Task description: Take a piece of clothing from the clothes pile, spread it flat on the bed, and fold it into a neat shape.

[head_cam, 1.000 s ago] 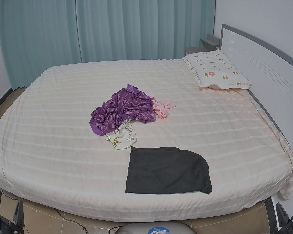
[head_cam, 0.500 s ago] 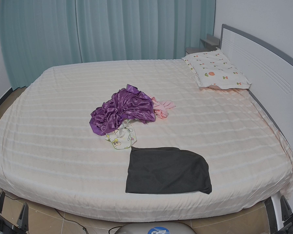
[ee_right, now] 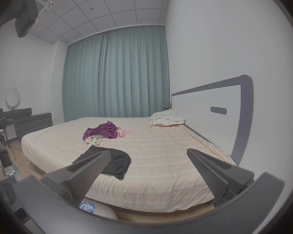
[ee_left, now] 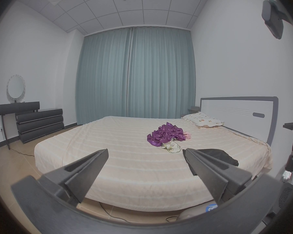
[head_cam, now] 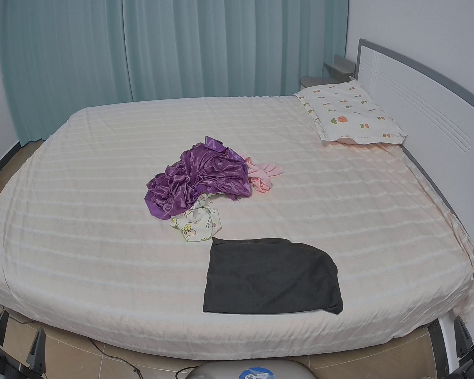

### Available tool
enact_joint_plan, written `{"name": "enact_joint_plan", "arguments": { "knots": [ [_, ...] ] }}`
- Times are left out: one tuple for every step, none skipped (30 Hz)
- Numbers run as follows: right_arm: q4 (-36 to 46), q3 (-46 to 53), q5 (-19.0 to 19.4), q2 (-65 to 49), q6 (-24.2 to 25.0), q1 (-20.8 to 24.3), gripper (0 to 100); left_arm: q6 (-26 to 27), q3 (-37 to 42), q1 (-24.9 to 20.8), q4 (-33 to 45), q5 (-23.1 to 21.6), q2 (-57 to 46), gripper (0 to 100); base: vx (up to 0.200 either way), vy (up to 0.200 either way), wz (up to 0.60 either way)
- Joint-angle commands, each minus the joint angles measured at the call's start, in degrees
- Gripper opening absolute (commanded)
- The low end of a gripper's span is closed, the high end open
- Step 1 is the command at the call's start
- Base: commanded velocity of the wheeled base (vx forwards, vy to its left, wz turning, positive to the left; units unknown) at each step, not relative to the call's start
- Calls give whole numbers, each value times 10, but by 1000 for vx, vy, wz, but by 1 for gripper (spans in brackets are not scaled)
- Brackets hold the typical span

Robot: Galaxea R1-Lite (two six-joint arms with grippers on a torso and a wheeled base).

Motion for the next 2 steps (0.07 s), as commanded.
{"name": "enact_joint_plan", "arguments": {
  "knots": [
    [0, 10, 0, -6, 0, 0, 100, -1, 9, 0, -1, 0, 1, 100, 0, 0, 0],
    [0, 10, 0, -6, 1, 0, 100, 0, 9, 1, -1, -1, 1, 100, 0, 0, 0]
  ]
}}
